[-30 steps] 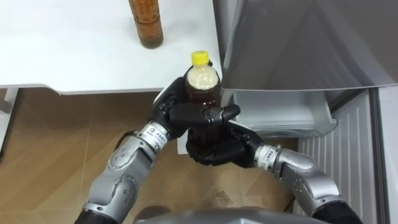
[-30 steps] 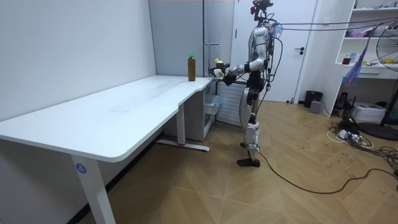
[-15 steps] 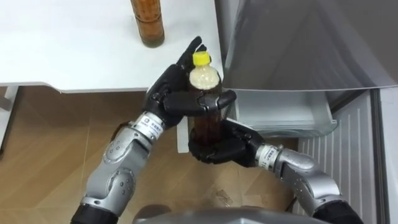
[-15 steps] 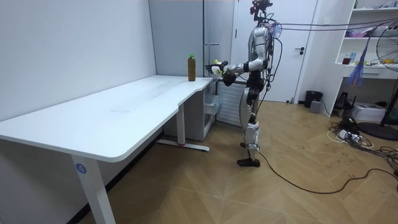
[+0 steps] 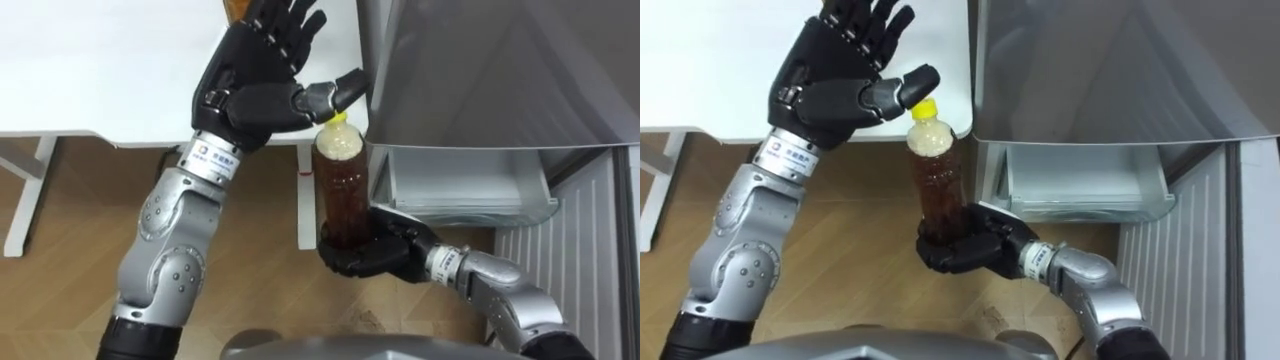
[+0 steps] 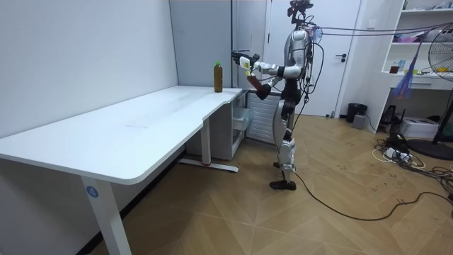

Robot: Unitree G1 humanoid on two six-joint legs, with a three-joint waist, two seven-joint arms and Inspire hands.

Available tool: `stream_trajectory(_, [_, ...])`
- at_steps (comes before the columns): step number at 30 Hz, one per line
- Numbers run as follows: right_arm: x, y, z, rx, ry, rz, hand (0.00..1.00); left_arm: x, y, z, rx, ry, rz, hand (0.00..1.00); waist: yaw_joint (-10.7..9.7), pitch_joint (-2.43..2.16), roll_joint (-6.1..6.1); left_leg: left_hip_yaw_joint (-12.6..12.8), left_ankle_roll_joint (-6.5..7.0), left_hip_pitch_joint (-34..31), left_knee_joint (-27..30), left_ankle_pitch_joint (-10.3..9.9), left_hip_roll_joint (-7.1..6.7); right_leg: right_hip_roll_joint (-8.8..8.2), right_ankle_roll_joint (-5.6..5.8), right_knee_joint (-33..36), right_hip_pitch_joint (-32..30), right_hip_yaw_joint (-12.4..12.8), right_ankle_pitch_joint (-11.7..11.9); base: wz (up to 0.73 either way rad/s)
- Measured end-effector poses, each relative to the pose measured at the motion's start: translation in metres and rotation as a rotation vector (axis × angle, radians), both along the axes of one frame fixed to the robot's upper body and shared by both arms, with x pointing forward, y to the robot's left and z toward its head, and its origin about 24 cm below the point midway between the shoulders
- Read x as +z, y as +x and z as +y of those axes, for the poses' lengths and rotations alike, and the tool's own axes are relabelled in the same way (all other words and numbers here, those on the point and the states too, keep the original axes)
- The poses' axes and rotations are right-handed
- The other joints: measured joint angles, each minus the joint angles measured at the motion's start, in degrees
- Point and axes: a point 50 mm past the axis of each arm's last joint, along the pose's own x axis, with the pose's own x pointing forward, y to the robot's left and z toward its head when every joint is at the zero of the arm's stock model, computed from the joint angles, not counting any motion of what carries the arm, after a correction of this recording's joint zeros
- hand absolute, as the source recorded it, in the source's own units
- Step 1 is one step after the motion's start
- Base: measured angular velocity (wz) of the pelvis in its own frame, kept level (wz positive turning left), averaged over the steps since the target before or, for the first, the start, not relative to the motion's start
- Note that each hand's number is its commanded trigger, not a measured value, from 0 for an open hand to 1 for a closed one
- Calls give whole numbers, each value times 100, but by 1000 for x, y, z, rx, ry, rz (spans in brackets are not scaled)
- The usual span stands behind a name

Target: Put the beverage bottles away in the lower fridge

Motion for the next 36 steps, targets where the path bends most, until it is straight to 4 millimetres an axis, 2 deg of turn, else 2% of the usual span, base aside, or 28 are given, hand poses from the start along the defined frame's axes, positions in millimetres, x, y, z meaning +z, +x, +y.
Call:
stream_trajectory(6, [0, 0, -1, 0, -4, 0, 100, 1, 0, 2, 0, 8, -5, 0, 2, -5, 9, -14, 0, 31, 1, 0, 0, 0, 0, -4, 37, -5, 0, 0])
stream_trajectory(10, [0, 0, -3, -3, -13, 1, 100, 10, -1, 4, 3, 4, -39, 0, 2, -4, 20, -15, 0, 80, -20, 0, 0, 0, 0, -19, 92, -17, 0, 0])
stream_trajectory(15, [-1, -1, -7, -1, -27, 2, 100, 16, -2, 7, 25, 0, -70, 0, 24, -39, 75, -9, 0, 126, -67, 0, 0, 0, 0, -9, 108, -18, 0, 0])
stream_trajectory(17, [0, 0, -9, 5, -45, -6, 100, 17, -1, 11, 45, 3, -75, 0, 19, -54, 99, -8, 0, 134, -67, 0, 0, 0, 0, -7, 108, -19, 0, 0])
stream_trajectory(21, [-2, -4, -16, -24, -56, 4, 100, 21, 0, 24, 110, 11, -96, 0, 102, -54, 87, -10, -1, 238, -82, 0, -1, 0, 2, -19, 191, -29, -1, -1])
stream_trajectory(25, [0, -7, -21, -55, -56, -4, 100, 26, 1, 39, 198, 7, -119, 0, 249, -33, 47, -6, -1, 262, -89, 1, -4, 2, 2, -30, 207, -32, -1, -1])
stream_trajectory(29, [1, -8, -22, -66, -55, -10, 100, 30, 1, 51, 278, 10, -125, 0, 294, -5, 1, -20, -2, 303, -92, 0, -5, 3, 3, -124, 281, -89, -2, 5])
stream_trajectory(36, [2, -6, -21, -94, -30, -19, 100, 42, -4, 73, 455, -2, -165, 0, 340, -17, 1, -65, -6, 262, -99, -2, -9, 11, 2, -203, 324, -115, -1, 1])
